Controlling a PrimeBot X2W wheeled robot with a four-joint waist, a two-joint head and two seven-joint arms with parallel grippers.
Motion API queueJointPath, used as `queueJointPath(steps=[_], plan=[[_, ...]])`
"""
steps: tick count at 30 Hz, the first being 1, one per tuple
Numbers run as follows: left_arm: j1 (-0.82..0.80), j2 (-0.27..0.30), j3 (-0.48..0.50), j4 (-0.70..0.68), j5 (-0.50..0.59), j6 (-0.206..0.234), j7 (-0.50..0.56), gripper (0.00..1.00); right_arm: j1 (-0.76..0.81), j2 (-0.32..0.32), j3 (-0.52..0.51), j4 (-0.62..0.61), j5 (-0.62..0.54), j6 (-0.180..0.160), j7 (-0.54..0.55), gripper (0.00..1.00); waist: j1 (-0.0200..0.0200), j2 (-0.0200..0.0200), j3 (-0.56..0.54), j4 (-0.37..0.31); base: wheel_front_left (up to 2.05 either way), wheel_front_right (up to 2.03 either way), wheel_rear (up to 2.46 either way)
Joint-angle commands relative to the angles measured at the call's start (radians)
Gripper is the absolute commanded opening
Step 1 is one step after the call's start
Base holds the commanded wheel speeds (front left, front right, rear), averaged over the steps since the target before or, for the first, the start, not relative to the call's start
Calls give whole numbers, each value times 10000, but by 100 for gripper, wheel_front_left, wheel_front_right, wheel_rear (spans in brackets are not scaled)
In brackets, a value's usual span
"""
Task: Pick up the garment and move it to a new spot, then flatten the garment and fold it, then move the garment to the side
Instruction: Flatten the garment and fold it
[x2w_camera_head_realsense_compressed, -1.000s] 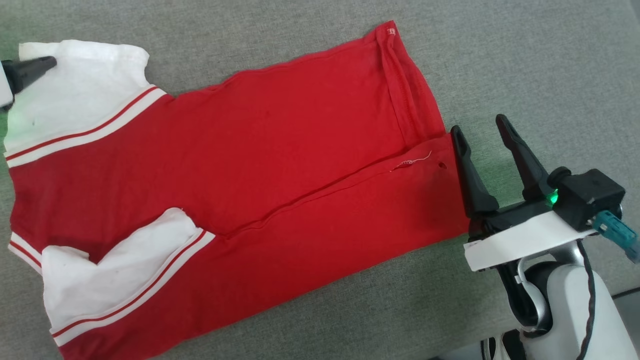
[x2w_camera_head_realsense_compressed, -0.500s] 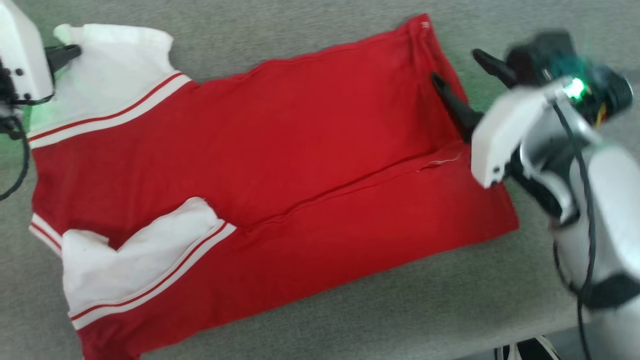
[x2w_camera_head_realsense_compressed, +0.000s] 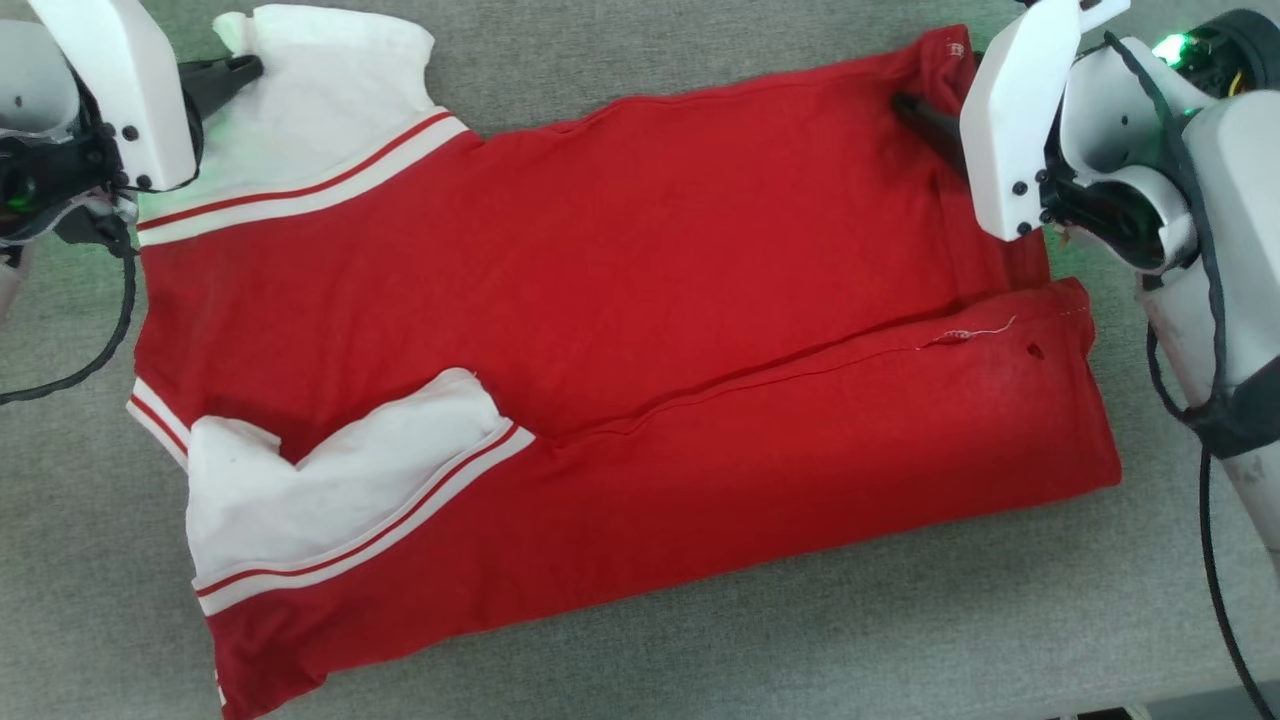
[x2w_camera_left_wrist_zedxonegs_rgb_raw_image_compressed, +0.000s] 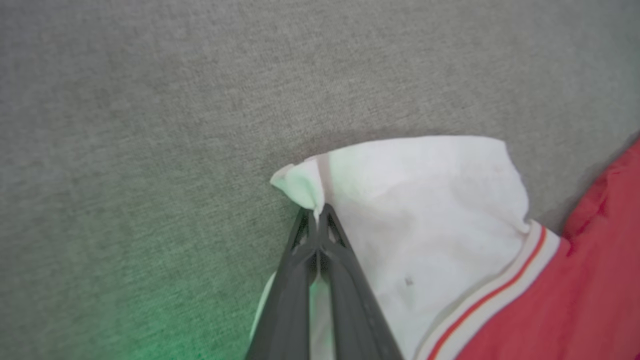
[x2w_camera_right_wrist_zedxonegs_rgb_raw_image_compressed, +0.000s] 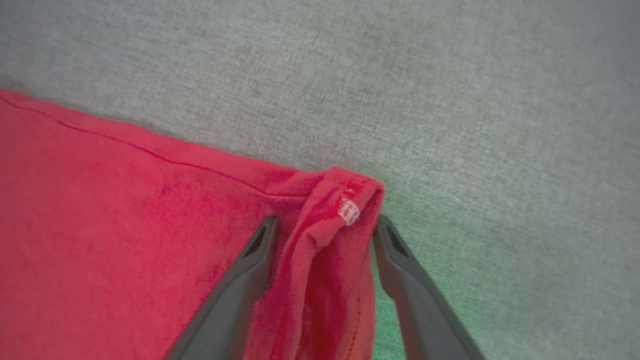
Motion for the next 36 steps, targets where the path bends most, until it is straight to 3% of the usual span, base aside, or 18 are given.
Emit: queueJointPath(steps=[1,2,3,12,17,26,33,36], plan=[[238,-160,-235,15,-42,-46,6,0,31,-16,182,129,158,-6,58,46,0,0,-7,41,0,0,0],[220,-196,-260,-30,-101,-46,-126,0,32,-71,269,188,255,-6,-18,12,0,0,-30,77,0,0,0],[206,-225,-248,-57,-159,-46,-249,0,-1,-133,285,237,341,-6,-180,0,0,0,-55,110,0,0,0],[546,-389,-209,-1126,-699,-45,-2043,0,547,-873,229,127,559,-7,-2114,0,0,0,-1008,847,0,0,0],[1162,-12,-181,-2176,-1013,-45,-3056,0,1260,-1276,74,-315,903,-7,-2421,0,0,0,-1614,1191,0,0,0],[3914,1477,-452,-5111,-1347,-36,-5444,0,3945,-2129,-888,-1997,1073,-6,-2551,0,0,0,-2607,1658,0,0,0],[6642,2475,-883,-6575,-1556,-35,-7420,0,6672,-2206,-2235,-3594,733,-8,-2272,0,0,0,-3137,1776,0,0,0],[7553,2751,-936,-7069,-1651,208,-7947,0,7643,-2038,-2879,-4263,561,-6,-2043,0,0,0,-3213,1833,0,0,0]])
